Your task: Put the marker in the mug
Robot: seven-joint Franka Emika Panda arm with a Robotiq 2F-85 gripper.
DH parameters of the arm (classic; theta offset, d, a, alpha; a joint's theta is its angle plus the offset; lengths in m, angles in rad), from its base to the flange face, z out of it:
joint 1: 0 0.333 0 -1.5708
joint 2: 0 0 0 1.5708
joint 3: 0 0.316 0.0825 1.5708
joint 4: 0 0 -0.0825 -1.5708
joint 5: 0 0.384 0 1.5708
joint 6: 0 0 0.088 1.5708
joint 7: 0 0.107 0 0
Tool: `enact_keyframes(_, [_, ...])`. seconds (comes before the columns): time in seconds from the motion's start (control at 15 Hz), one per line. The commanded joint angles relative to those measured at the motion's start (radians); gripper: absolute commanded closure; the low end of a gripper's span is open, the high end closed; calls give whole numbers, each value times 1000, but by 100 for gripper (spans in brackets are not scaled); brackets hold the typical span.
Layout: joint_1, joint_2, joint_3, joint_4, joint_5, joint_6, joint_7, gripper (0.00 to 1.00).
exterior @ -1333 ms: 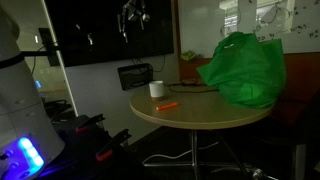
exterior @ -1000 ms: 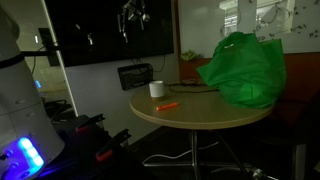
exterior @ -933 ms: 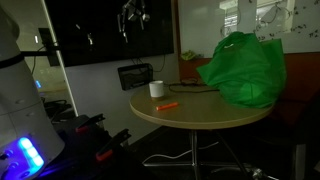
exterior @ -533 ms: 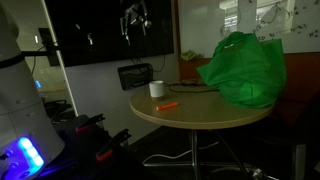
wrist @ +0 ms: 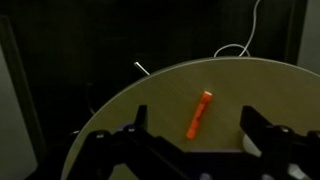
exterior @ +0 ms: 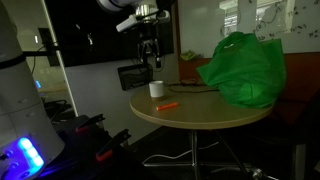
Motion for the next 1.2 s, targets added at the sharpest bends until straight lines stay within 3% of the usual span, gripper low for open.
enact_keyframes(0.0, [22, 228, 8, 126, 66, 59, 29, 0])
enact_keyframes(0.53, [44, 614, 10, 376, 71, 55, 141, 0])
enact_keyframes(1.13, [95, 776, -15, 478, 60, 114, 269, 0])
